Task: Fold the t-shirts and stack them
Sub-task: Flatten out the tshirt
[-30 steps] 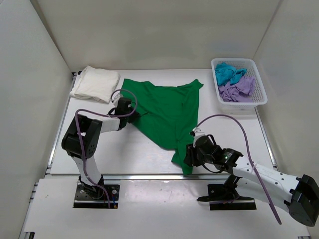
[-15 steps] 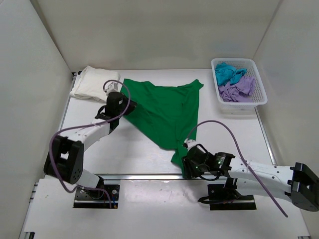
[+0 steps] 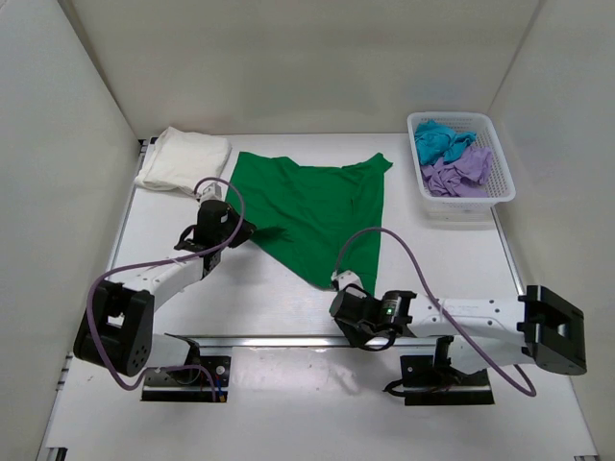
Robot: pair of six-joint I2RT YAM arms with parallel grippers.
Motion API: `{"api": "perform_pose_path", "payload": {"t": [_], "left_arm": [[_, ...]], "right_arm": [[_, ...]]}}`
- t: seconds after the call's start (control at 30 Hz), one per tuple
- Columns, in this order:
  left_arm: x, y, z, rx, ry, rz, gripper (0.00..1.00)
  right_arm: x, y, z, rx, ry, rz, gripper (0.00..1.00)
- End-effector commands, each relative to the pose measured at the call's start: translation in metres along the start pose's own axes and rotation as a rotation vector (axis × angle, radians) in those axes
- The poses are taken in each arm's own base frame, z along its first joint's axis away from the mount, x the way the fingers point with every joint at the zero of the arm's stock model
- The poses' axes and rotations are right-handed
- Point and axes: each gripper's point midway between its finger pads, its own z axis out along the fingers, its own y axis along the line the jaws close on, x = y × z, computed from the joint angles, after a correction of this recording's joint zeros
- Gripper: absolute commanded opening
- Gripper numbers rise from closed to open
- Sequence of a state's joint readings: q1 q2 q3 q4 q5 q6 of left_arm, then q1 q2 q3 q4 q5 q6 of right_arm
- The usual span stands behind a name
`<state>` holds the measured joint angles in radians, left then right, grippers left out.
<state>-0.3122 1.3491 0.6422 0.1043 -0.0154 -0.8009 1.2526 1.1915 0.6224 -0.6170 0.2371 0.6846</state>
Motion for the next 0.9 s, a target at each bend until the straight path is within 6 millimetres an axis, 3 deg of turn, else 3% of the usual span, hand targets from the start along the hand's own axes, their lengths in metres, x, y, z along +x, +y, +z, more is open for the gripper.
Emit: {"api": "perform_pose_path", "payload": {"t": [0.0, 0.33, 0.47, 0.53, 0.63, 0.7, 0.77, 0.87], "left_arm": [[-0.012, -0.010, -0.012, 0.060, -0.026, 0.005, 0.00], [-0.015, -0.007, -0.019, 0.059, -0.030, 0.015, 0.00], [-0.013, -0.010, -0.020, 0.065, -0.030, 0.020, 0.00], [-0.012, -0.012, -0.022, 0.075, -0.022, 0.021, 0.00], [-0.015, -0.012, -0.024, 0.071, -0.031, 0.027, 0.00], [-0.018, -0.013, -0.026, 0.072, -0.035, 0.029, 0.00], [-0.021, -0.013, -0.031, 0.063, -0.035, 0.051, 0.00], [-0.031, -0.020, -0.046, 0.067, -0.039, 0.097, 0.00]], "right_arm": [[-0.004, -0.004, 0.004, 0.066, -0.009, 0.025, 0.35], [0.004, -0.017, 0.022, 0.143, 0.029, 0.001, 0.37], [0.009, -0.024, 0.024, 0.162, 0.051, 0.009, 0.32], [0.008, -0.026, 0.025, 0.175, 0.046, 0.015, 0.24], [0.003, -0.028, 0.018, 0.182, 0.018, 0.033, 0.06], [-0.005, -0.024, 0.010, 0.164, -0.013, 0.048, 0.00], [-0.010, -0.025, -0.004, 0.162, -0.042, 0.041, 0.00], [-0.038, -0.017, -0.036, 0.122, -0.133, 0.052, 0.00]]}}
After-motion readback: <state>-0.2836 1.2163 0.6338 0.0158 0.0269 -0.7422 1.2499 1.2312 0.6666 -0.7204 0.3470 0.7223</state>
